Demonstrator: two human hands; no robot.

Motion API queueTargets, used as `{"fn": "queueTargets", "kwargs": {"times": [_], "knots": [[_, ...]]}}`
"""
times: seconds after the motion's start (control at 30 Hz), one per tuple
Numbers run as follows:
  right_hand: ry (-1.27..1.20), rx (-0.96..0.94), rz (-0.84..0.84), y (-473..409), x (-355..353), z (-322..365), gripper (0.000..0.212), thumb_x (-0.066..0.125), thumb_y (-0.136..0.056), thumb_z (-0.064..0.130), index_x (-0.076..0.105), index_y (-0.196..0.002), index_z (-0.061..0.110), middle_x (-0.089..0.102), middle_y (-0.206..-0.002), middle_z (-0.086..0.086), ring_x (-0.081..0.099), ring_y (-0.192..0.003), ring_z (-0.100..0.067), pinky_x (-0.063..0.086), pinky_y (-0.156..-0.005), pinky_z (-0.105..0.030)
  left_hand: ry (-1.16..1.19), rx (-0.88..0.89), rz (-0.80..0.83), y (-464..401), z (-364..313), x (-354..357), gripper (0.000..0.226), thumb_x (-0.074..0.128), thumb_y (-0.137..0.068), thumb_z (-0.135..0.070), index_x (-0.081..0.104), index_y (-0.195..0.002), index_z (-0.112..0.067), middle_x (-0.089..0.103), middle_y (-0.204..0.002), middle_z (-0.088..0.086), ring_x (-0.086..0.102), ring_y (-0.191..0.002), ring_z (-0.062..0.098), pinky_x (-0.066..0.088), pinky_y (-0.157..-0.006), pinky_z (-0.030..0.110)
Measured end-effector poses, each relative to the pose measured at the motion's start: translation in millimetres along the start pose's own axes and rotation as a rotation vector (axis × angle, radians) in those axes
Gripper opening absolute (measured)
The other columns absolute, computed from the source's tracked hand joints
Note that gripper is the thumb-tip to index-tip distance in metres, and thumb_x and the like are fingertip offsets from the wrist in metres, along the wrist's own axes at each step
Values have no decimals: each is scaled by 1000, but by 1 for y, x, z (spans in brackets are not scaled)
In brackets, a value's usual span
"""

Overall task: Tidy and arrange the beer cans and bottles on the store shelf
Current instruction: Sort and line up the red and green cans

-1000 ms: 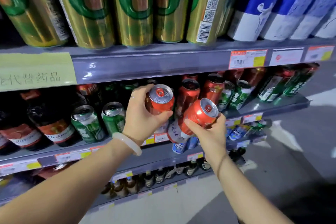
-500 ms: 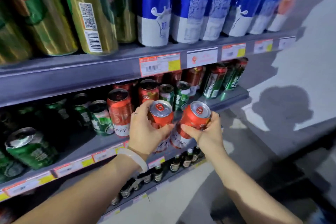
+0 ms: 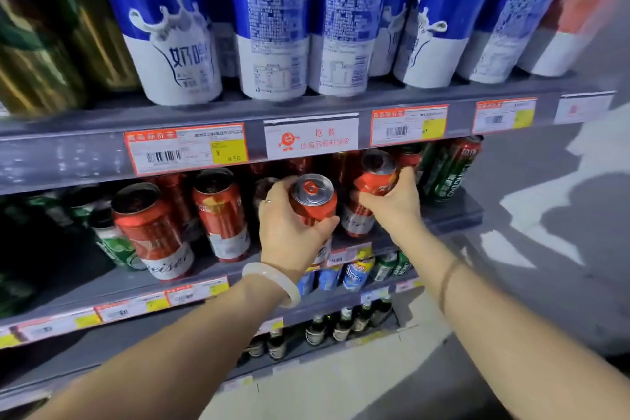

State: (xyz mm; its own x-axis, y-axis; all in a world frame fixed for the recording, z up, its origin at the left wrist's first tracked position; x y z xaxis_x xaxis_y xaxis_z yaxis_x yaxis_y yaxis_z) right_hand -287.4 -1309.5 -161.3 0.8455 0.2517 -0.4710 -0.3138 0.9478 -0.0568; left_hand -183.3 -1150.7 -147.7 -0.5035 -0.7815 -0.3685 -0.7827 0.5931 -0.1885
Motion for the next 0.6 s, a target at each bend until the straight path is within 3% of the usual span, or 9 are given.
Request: {"fn": "queueTargets", "kwargs": {"times": [0.27,0.4,0.53,0.6], "knots": [[132,79,115,-14,15,-4,72,82,-64,39,43,-118,10,59,-117,-11,57,-108,-32,48,-91,-41,-60,-45,-46,-3,-4,5,72,85,-57,-25,46,-118,-18,57,-117,4,52,-113,24,43,-98,43],[127,49,155,-9,13,2,71,81,-68,32,41,-121,9,56,-119,-11,55,-110,-29,44,-86,-34,-79,-43,-58,-1,-3,-2,72,85,-58,-23,46,-119,-19,56,-117,1,51,-113,22,43,-98,43],[-25,-35,-67,27,3,-12,46,74,-74,12,49,-113,8,53,-108,-7,58,-100,-24,50,-86,-32,-87,-45,-111,4,3,-17,69,84,-59,-20,46,-117,-22,56,-116,0,51,-113,22,43,-98,44],[-53,-59,79,56,22,-15,37,68,-79,7,51,-112,12,58,-108,-6,59,-99,-21,49,-82,-19,-95,-46,-136,6,4,-24,69,84,-58,-20,43,-113,-29,55,-117,-1,51,-113,22,43,-98,45]]}}
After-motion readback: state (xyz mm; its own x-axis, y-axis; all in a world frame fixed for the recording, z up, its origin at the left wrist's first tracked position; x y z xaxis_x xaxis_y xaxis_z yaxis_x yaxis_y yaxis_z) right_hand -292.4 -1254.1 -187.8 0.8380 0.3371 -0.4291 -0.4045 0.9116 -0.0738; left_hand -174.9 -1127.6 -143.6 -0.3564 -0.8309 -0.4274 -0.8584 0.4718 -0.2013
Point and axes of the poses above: each hand's wrist, its own y-axis away from the middle knuckle, its own x-axis out of the palm, z = x × y, the point moved 4 cm from there along -y, towards the middle knuckle
